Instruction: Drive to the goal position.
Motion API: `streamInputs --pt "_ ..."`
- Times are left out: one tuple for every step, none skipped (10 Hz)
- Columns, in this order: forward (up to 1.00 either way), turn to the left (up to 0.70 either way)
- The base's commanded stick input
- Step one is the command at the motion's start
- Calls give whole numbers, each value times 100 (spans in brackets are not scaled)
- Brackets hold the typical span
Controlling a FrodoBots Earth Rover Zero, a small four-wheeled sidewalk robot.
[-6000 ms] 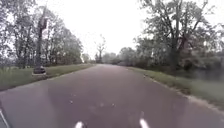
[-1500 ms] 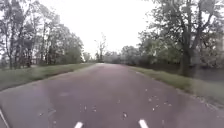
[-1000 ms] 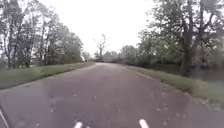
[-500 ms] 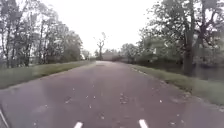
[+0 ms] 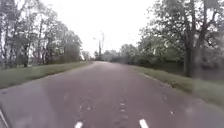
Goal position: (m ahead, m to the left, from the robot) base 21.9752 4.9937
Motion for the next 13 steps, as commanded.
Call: streamInputs --pt "70 0" --pt "70 0" --pt "70 0" --pt "70 0" --pt "70 0" --pt "70 0" --pt "70 0" --pt "70 0" --pt "70 0" --pt "70 0" --pt "70 0" --pt "70 0" --pt "70 4"
